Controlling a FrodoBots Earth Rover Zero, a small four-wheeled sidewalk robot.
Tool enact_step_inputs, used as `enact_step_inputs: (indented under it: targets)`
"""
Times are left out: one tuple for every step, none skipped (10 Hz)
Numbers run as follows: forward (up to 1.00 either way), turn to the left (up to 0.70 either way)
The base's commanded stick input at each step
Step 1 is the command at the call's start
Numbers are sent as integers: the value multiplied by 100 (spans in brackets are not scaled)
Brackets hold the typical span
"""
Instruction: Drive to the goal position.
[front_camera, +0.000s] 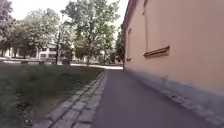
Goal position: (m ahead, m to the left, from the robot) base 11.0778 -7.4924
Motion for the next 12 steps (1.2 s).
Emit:
enact_step_inputs:
  targets:
    - [44,5]
    - [44,5]
    - [44,5]
    - [44,4]
    - [44,5]
    - [44,5]
    - [44,5]
    - [44,5]
    - [44,5]
    - [44,5]
    - [44,5]
    - [44,5]
